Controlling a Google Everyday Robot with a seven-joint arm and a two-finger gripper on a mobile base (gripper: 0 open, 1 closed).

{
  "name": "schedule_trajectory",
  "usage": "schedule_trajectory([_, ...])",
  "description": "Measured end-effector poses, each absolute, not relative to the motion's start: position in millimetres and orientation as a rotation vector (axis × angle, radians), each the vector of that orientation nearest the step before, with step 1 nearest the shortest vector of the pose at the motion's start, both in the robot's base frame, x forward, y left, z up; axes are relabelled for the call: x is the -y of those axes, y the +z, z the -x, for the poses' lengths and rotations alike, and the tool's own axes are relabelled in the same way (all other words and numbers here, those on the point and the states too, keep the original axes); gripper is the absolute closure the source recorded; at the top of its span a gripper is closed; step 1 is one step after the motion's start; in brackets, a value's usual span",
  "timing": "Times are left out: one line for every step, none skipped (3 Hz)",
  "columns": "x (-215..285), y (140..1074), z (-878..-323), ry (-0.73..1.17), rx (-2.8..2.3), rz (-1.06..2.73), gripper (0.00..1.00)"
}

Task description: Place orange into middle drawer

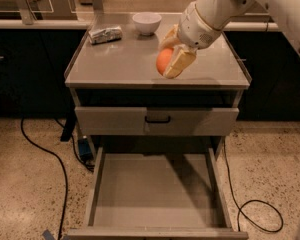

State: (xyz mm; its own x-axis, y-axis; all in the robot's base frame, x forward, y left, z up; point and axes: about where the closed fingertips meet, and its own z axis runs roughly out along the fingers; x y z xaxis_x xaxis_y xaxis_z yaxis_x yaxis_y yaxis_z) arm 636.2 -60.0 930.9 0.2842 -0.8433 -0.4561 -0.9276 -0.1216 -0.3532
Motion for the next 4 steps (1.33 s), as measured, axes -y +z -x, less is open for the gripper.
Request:
schedule_trajectory([63.0,908.3,-598.7,0.260,-1.539,2.032,1.00])
schedule_trajectory([58.1,885.9,-577.5,0.325,-1.499,2.078,1.00])
schedule_trajectory([52.5,874.1,-574.0,0.330,-1.491,2.070,1.00])
schedule_trajectory([49.2,845.8,-558.6,0.338,-1.481,2.049,1.00])
